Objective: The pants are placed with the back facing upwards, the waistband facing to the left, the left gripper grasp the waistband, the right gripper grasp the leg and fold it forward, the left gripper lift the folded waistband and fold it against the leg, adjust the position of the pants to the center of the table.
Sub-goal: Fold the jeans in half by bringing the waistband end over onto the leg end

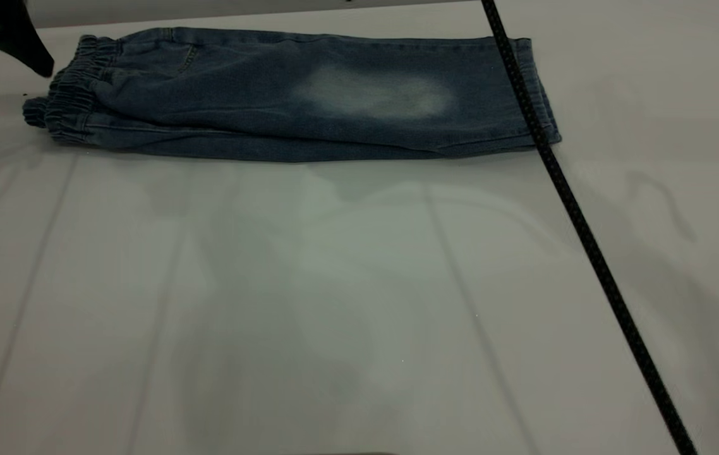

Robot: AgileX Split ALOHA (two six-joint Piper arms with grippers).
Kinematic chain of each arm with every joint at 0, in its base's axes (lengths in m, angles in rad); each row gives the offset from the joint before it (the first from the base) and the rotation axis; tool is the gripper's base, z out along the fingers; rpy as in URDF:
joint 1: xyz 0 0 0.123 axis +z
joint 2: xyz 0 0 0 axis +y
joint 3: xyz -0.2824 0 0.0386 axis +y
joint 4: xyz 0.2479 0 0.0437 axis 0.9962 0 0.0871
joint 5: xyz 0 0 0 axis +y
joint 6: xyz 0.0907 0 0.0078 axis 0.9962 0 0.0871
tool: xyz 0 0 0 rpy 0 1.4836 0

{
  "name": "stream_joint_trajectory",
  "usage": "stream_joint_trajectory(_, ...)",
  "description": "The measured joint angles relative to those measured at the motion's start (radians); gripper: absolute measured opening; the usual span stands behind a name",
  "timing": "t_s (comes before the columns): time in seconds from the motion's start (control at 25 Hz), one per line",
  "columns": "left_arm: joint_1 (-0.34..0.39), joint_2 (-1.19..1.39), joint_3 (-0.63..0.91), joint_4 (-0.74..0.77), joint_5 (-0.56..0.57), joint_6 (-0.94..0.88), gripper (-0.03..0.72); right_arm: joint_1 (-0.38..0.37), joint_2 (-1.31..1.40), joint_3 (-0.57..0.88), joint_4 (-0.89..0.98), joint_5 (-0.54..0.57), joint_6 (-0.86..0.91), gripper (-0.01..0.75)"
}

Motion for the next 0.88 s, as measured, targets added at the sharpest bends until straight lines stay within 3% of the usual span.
stream_joint_trajectory(0.24,-0.004,0.059,0.0,-0.125,-0.066,0.033,0.57,0.03,0.039,-0.002,0.027,-0.113,-0.021,0.526)
stream_joint_trajectory(0.6,-0.046,0.117,-0.009,-0.423,-0.145,0.246,0.546,0.035,0.143,-0.004,0.143,-0.265,-0.134,0.526)
stream_joint_trajectory(0.72,-0.052,0.133,-0.009,-0.45,-0.15,0.262,0.452,0.035,0.19,-0.005,0.214,-0.301,-0.191,0.526)
stream_joint_trajectory(0.88,-0.054,0.137,-0.012,-0.454,-0.149,0.268,0.165,0.035,0.247,-0.005,0.306,-0.349,-0.289,0.519)
